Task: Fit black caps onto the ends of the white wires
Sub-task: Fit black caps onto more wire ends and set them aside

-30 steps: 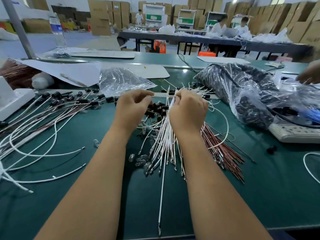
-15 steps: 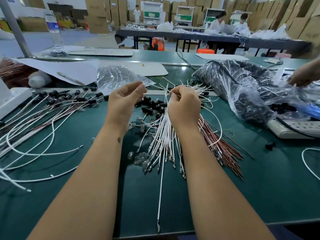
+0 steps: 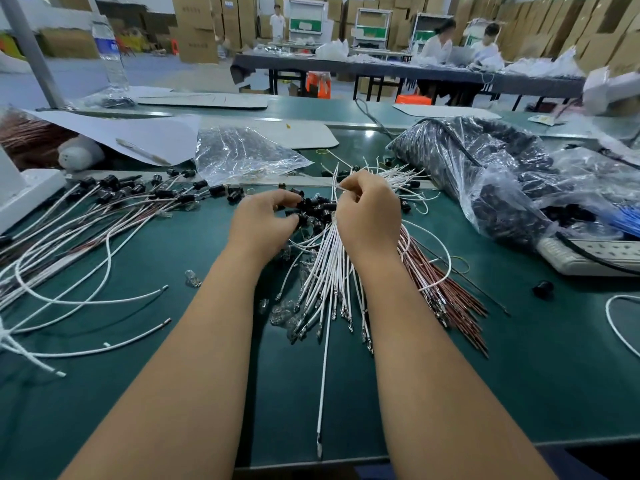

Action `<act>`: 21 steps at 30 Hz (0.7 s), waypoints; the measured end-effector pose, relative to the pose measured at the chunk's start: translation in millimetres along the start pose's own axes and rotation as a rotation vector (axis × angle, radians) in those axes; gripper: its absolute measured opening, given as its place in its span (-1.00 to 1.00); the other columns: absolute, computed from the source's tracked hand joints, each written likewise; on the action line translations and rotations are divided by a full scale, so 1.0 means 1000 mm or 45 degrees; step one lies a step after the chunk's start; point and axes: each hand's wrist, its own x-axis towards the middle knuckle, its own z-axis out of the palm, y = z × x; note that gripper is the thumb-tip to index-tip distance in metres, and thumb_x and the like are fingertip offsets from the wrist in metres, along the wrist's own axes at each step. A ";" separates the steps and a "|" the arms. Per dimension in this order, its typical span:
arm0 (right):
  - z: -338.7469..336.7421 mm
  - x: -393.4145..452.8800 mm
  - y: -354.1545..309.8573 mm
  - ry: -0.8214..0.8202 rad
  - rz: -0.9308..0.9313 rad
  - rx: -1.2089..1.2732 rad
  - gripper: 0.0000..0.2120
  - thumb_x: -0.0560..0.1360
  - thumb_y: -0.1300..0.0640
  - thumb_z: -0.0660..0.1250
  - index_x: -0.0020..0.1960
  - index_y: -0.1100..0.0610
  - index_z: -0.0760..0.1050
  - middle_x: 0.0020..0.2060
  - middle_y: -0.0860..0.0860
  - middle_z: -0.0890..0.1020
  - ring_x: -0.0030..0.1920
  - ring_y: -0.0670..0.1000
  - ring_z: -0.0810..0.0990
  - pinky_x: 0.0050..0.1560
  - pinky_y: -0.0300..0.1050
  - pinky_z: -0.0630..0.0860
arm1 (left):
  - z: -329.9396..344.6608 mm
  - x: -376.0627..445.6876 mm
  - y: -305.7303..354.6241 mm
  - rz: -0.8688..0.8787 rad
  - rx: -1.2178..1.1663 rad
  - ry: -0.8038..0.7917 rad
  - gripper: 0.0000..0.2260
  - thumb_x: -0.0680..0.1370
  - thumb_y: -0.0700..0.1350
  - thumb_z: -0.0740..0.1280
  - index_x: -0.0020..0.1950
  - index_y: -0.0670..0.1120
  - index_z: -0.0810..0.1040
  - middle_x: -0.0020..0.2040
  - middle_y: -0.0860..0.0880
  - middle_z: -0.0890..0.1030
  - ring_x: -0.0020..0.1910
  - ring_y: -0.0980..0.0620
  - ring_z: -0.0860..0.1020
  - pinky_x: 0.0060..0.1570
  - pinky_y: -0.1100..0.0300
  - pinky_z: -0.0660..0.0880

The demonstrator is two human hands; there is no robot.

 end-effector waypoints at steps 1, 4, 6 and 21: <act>0.000 0.000 0.000 -0.009 -0.001 -0.001 -0.77 0.48 0.33 0.17 -0.01 0.16 0.57 -0.05 0.07 0.60 -0.11 0.01 0.50 -0.13 -0.16 0.38 | 0.001 -0.001 0.000 0.006 0.070 -0.033 -0.73 0.48 -0.20 0.38 0.17 0.00 0.63 0.12 0.03 0.65 0.12 0.09 0.56 0.12 0.24 0.44; 0.004 -0.002 0.000 -0.082 -0.008 -0.013 -0.77 0.48 0.32 0.18 0.01 0.15 0.56 -0.12 0.03 0.59 -0.12 0.02 0.50 -0.20 -0.17 0.36 | 0.001 -0.001 0.000 0.018 0.141 -0.031 -0.72 0.46 -0.19 0.41 0.15 0.02 0.64 0.17 0.00 0.63 0.21 0.01 0.53 0.21 0.12 0.45; 0.005 -0.003 0.000 -0.127 -0.026 -0.050 -0.71 0.48 0.32 0.16 0.04 0.08 0.57 -0.18 -0.02 0.56 -0.19 0.01 0.48 -0.34 -0.19 0.27 | 0.002 0.001 0.001 0.045 0.196 -0.027 -0.73 0.45 -0.18 0.42 0.13 0.02 0.65 0.12 -0.02 0.64 0.17 -0.04 0.51 0.18 0.06 0.46; 0.008 -0.004 -0.002 -0.152 -0.044 -0.037 -0.87 0.54 0.16 0.28 0.00 0.05 0.60 -0.11 0.01 0.59 -0.13 -0.01 0.53 -0.19 -0.19 0.35 | 0.004 0.005 0.008 -0.047 -0.476 0.257 -0.84 0.61 -0.21 0.25 0.11 -0.10 0.60 -0.24 -0.03 0.51 -0.45 0.21 0.38 -0.40 0.34 0.36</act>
